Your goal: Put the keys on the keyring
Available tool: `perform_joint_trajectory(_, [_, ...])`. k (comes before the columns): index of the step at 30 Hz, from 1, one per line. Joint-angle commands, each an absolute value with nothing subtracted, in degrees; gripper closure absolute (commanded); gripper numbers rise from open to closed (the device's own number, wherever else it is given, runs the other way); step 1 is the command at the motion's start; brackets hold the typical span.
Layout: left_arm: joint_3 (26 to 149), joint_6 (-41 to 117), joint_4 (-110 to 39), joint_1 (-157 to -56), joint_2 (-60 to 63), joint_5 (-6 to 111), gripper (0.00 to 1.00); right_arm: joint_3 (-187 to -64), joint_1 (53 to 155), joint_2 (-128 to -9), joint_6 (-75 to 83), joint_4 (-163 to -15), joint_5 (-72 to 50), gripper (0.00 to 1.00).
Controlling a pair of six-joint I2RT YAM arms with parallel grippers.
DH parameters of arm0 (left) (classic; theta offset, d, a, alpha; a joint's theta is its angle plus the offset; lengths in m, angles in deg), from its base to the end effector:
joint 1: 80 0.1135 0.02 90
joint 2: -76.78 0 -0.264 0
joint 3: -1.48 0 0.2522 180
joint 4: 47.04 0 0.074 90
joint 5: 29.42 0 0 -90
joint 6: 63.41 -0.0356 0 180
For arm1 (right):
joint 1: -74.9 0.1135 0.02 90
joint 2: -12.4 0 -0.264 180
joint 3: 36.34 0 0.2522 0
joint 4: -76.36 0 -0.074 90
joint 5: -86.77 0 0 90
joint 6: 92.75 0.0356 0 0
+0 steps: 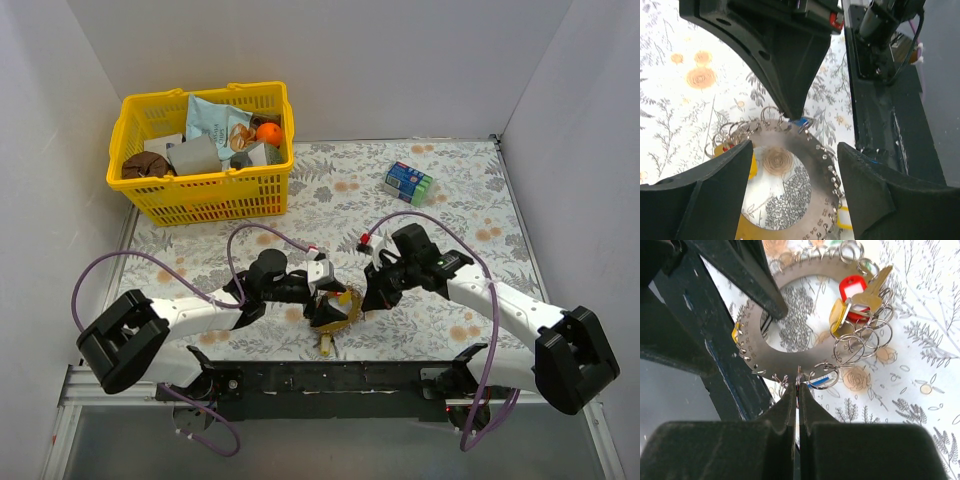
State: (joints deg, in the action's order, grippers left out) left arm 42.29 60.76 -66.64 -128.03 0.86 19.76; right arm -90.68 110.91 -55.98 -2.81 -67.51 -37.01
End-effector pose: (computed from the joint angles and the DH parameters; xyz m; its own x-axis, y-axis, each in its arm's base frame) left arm 0.1561 -0.2084 0.1975 -0.7006 0.1433 -0.6991 0.7136 0.1429 -0.6858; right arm 0.1774 0.1534 0.2182 -0.6204 -0.4520 -0.6410 -0.7774 0.4625 0.4263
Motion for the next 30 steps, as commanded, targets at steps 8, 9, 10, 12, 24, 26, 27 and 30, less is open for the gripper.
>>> perform_joint_trajectory(8, [44.16,55.41,-67.02,-128.16,-6.34,14.89,0.42,-96.95,119.62,-61.59,-8.46,-58.78,-30.76,0.99])
perform_joint_trajectory(9, [44.16,55.33,-68.16,-128.16,-7.06,13.75,0.44,-97.12,120.25,-62.91,-8.82,-58.16,-30.91,0.99])
perform_joint_trajectory(10, [44.25,55.50,-70.26,-128.16,-7.76,13.04,0.46,-97.21,120.43,-63.36,-8.99,-58.24,-31.35,0.99])
perform_joint_trajectory(12, [44.34,56.29,-72.64,-128.16,-10.21,11.11,0.47,-96.78,120.78,-63.27,-9.00,-59.55,-33.11,0.99])
perform_joint_trajectory(24, [45.74,61.04,-79.95,-128.16,-16.29,4.51,0.77,-95.90,120.69,-60.55,-8.12,-63.07,-35.66,0.99])
perform_joint_trajectory(26, [45.48,61.56,-81.26,-128.16,-16.56,4.16,0.78,-95.90,120.69,-60.55,-8.03,-63.08,-35.92,0.99])
perform_joint_trajectory(27, [45.39,61.74,-81.53,-128.16,-16.73,4.16,0.80,-95.90,120.69,-60.37,-7.94,-63.34,-35.84,0.99])
perform_joint_trajectory(30, [46.09,61.39,-80.83,-128.16,-17.34,3.54,0.86,-95.72,120.69,-60.11,-7.76,-63.69,-35.66,0.99])
